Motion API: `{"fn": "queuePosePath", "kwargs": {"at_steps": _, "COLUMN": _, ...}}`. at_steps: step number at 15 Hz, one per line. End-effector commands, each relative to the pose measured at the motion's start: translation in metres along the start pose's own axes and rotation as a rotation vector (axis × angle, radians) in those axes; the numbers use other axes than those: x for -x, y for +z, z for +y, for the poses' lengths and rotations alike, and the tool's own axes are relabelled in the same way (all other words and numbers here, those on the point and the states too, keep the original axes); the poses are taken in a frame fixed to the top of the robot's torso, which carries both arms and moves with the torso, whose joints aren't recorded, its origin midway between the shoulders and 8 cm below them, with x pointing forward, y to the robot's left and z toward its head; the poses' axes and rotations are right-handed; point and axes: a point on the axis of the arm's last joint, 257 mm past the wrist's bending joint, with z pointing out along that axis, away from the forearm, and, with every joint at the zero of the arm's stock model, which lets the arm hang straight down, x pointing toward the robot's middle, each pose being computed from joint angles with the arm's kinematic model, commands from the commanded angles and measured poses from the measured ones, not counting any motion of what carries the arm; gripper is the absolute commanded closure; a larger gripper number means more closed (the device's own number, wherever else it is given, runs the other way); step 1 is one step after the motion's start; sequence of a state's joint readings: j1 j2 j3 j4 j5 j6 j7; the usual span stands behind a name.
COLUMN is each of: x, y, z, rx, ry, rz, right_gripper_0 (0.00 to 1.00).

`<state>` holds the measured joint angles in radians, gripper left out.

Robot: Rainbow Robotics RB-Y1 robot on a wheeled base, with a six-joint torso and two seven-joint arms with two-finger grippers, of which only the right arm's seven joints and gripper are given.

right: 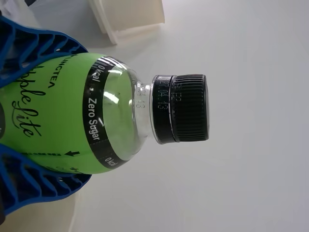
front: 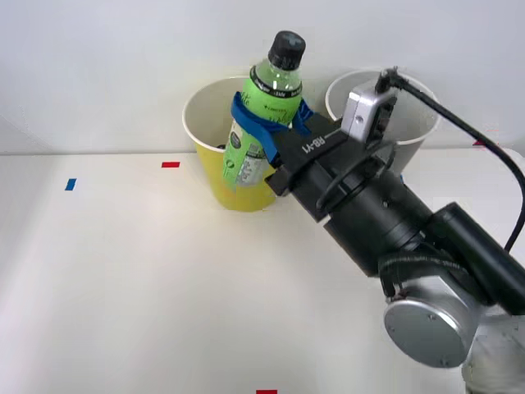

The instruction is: Put cans in the gray bin, plastic bottles in the light green bin

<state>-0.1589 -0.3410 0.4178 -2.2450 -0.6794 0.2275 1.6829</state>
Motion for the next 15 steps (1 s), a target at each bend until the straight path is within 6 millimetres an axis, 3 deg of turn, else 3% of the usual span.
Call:
{"fn": "queuePosePath", "kwargs": {"at_steps": 1, "x": 0.006, "y": 0.031, "z": -0.013, "rx": -0.006, "ry": 0.013, "rz": -0.025, "right_gripper_0": 1.00}}
{"fn": "queuePosePath", "kwargs": {"at_steps": 10, "x": -0.016, "y": 0.144, "z": -0.060, "rx": -0.075, "ry": -0.046, "rz": -0.093, "right_gripper_0": 1.00}}
{"fn": "queuePosePath", "kwargs": {"at_steps": 15, "x": -0.026, "y": 0.158, "z": -0.070, "rx": -0.081, "ry": -0.087, "rz": -0.057, "right_gripper_0": 1.00}}
